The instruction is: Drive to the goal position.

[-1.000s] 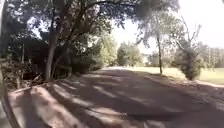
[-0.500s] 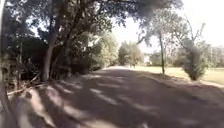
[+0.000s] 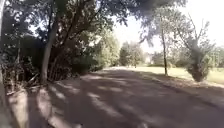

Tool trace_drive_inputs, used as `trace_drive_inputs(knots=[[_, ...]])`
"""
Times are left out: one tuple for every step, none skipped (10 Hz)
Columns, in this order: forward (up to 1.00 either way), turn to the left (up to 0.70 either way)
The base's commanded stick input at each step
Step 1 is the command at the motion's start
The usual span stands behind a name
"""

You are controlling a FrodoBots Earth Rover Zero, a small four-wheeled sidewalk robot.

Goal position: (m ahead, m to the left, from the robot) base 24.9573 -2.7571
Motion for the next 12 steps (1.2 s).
trace_drive_inputs(knots=[[0.7, 0.0], [0.7, 0.0], [0.7, 0.0], [0.7, 0.0], [0.7, 0.0], [0.7, 0.0], [0.7, 0.0], [0.7, 0.0], [0.7, 0.0], [0.7, 0.0], [0.7, 0.0], [0.7, 0.0]])
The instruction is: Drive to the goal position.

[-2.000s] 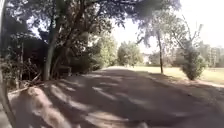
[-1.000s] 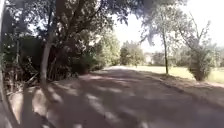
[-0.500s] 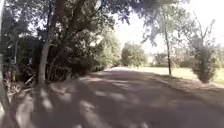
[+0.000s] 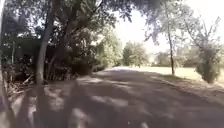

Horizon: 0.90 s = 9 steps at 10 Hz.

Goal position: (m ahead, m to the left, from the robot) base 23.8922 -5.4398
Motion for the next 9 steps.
trace_drive_inputs(knots=[[0.7, 0.0], [0.7, 0.0], [0.7, 0.0], [0.7, 0.0], [0.7, 0.0], [0.7, 0.0], [0.7, 0.0], [0.7, 0.0], [0.7, -0.09]])
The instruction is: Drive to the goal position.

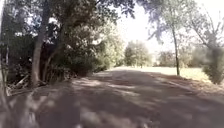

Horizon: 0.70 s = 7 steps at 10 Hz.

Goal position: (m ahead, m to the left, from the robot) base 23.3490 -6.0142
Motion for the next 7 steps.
trace_drive_inputs(knots=[[0.7, -0.21], [0.7, -0.34], [0.7, -0.22], [0.7, -0.07], [0.7, 0.0], [0.7, 0.0], [0.7, 0.0]])
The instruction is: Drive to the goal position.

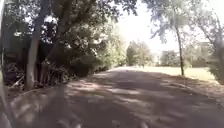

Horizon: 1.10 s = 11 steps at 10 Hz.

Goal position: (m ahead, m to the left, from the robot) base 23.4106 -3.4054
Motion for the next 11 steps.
trace_drive_inputs(knots=[[0.7, 0.0], [0.7, 0.0], [0.7, 0.0], [0.7, 0.0], [0.7, 0.0], [0.7, 0.0], [0.7, 0.0], [0.7, 0.0], [0.7, 0.0], [0.7, 0.0], [0.7, 0.0]])
